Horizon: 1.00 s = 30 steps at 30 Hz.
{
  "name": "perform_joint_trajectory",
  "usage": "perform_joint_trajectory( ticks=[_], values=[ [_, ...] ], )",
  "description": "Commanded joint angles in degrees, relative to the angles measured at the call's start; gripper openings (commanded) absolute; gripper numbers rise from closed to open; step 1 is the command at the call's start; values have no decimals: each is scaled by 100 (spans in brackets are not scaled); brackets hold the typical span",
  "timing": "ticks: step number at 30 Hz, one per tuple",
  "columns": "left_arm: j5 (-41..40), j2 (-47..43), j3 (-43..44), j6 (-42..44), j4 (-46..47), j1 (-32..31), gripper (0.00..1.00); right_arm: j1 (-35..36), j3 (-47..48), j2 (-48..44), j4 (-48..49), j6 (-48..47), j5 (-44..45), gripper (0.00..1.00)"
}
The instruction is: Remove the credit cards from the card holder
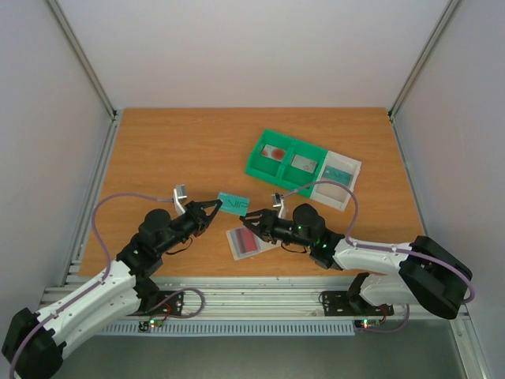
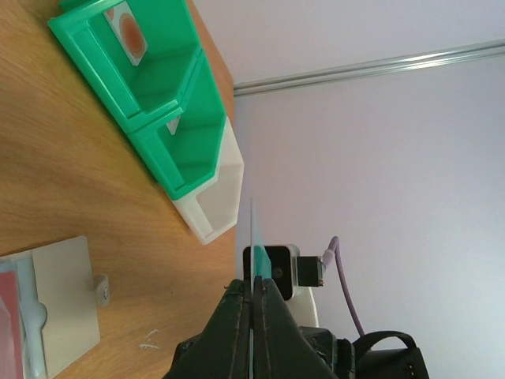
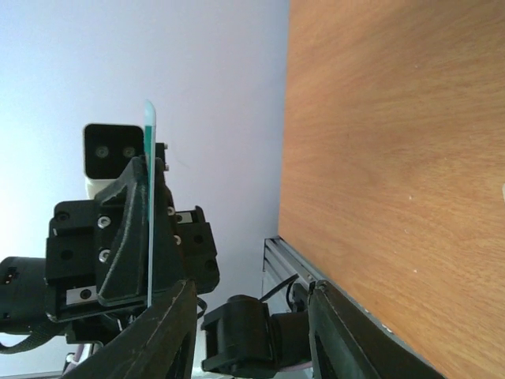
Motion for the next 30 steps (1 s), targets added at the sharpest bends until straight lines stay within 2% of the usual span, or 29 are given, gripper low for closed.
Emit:
perform_joint_trajectory(
  ticks=[1, 6, 12, 17, 22, 30],
  values=[
    [-162, -64, 2, -6, 183, -3, 0, 26, 3, -152, 318, 47, 212, 42],
    [-181, -86, 1, -48, 161, -10, 0, 26, -25, -113, 425, 123, 251, 45],
    [-143, -132, -24, -160, 134, -7, 0, 26, -245, -297, 564, 158, 407, 43],
    [-44, -190, 47, -176, 32, -10, 1, 26, -298, -851, -388, -16, 710, 45],
    [27, -170, 33, -240, 118, -10, 0, 28, -50, -886, -681, -122, 511, 48],
    [102, -152, 30, -305, 244, -5, 0, 34, 114, -480, -199, -43, 329, 45]
  ],
)
